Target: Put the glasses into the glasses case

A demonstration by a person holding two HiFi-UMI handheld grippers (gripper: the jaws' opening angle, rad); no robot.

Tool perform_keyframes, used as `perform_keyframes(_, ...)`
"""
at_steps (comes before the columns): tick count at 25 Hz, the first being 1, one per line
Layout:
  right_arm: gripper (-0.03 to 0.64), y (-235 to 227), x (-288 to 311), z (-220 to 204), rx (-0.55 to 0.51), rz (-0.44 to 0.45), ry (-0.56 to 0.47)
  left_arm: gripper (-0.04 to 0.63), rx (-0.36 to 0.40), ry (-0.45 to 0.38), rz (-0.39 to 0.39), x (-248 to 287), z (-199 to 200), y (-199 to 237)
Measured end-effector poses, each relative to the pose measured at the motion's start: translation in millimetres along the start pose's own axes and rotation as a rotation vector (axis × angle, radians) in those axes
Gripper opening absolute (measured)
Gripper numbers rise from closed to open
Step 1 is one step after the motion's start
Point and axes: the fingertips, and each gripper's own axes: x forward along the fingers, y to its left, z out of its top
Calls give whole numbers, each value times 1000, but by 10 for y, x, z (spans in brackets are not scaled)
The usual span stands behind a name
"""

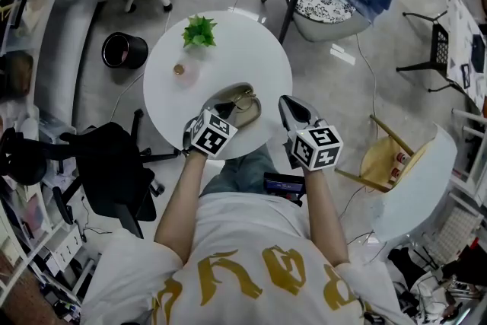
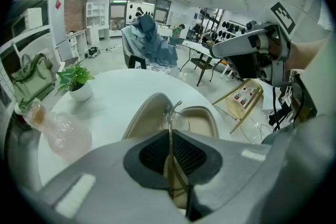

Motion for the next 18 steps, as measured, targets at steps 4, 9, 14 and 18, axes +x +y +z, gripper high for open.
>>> perform_keyframes(4,28,-5,-46,-6,-1,-6,-7,20,-10,11,17,9,-28,28)
perform_keyframes(9,28,4,-125,0,-2,-15,-20,45,-30,7,19,-13,-31,20)
perform_keyframes(14,27,46,-200,19,-9,-20,-37,57,-31,-5,30,-59,-15,17)
perform_keyframes(18,28,108,-261,30,-37,-26,-45,61,-25,-28,50,-138,21,43)
